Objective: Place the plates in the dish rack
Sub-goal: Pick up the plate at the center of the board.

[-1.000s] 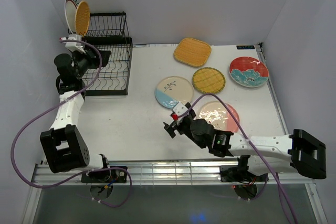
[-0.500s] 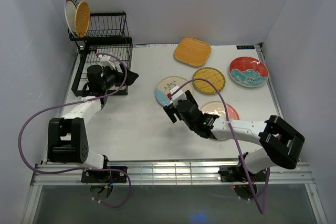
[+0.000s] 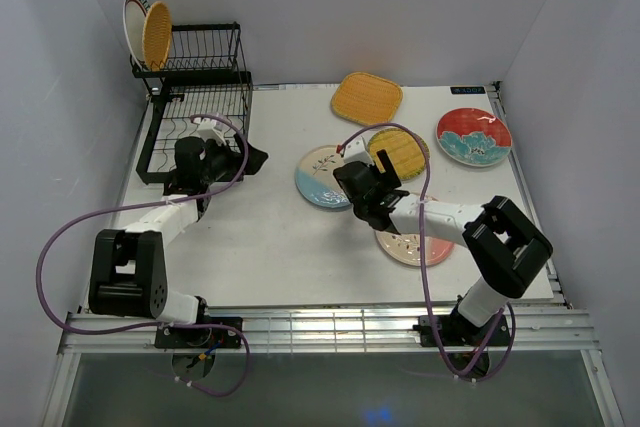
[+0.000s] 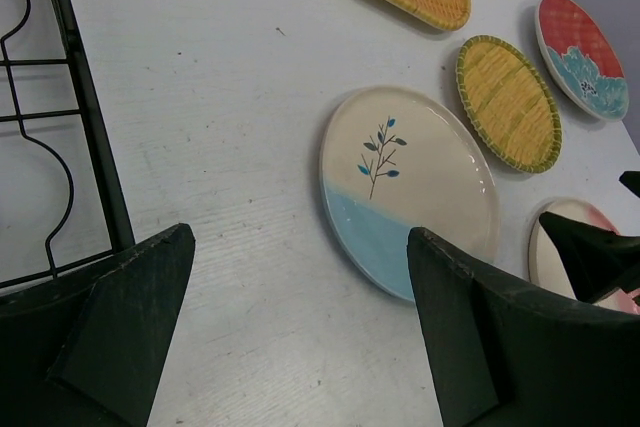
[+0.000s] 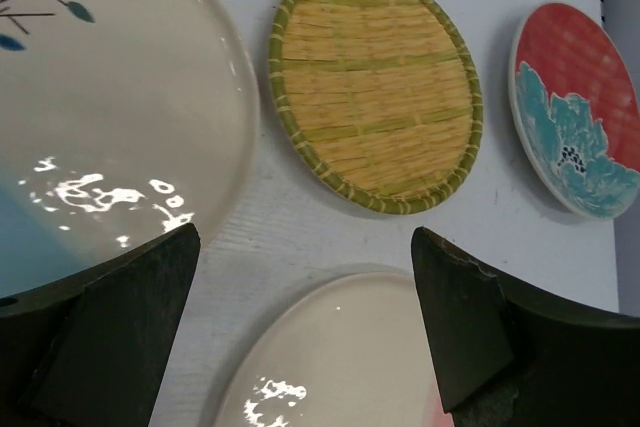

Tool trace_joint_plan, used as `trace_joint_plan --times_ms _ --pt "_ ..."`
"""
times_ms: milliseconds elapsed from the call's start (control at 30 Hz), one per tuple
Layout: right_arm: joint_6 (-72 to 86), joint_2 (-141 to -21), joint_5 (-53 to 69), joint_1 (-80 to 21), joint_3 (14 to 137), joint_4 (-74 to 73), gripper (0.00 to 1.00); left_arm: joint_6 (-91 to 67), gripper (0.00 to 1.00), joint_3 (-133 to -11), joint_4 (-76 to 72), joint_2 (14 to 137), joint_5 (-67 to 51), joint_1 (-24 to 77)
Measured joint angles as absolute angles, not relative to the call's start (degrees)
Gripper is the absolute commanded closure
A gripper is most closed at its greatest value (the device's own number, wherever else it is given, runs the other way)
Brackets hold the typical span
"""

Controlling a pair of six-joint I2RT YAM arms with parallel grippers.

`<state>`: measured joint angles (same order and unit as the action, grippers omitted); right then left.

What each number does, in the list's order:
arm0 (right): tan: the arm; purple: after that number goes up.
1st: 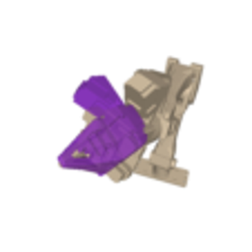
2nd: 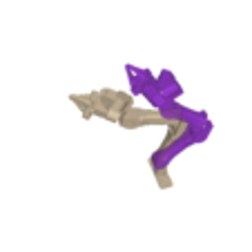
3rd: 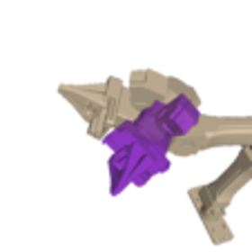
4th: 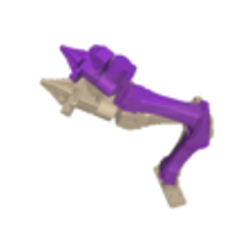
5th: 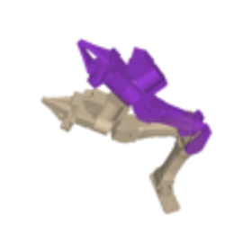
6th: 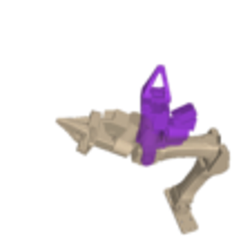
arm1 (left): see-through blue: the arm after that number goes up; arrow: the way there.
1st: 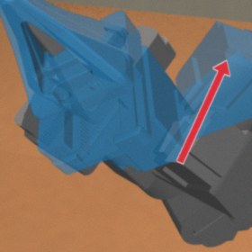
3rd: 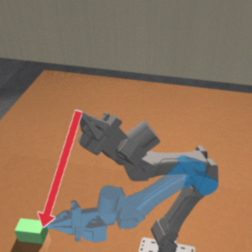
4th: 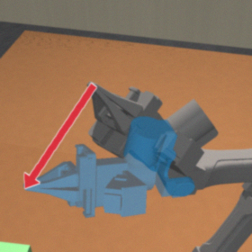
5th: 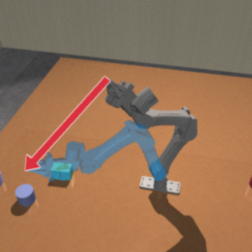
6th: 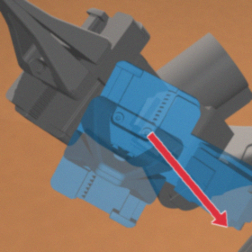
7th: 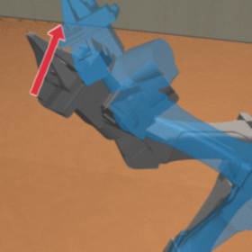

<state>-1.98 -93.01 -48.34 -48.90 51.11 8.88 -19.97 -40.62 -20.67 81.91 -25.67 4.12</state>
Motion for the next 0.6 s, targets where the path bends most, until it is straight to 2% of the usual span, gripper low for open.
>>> trace_joint_plan --times_ms 133,200,433,500,533,567,600 --pt "-3.25 -93.51 -50.19 -46.61 51.94 5.65 0.07 -19.94 0.02 -40.56 -21.43 81.19 -25.61 4.82" --pt "-4.16 -94.54 -50.33 -45.65 52.66 4.1 0.1 -19.92 0.02 -40.56 -21.52 81.03 -25.65 5.06" --pt "-8.69 -101.51 -50.72 -42.76 55.66 0.91 0.1 -19.49 0.02 -40.53 -21.47 81.06 -25.65 5.41" --pt "-10.13 -103.88 -51.09 -42.28 56.66 0.34 0.08 -19.35 0.02 -40.53 -21.5 81.06 -25.65 5.5" --pt "-10.92 -105.01 -51.4 -42.09 57.21 0.03 0.01 -19.31 0.02 -40.53 -21.47 81.06 -25.65 5.5" --pt "-11.38 -106.19 -51.88 -41.95 57.8 -0.08 0.0 -19.29 0.02 -40.53 -21.47 81.06 -25.65 5.5" --pt "-12.29 -107.28 -52.71 -41.8 58.48 -0.14 0.04 -19.27 0.02 -40.53 -21.5 81.06 -25.65 5.52"
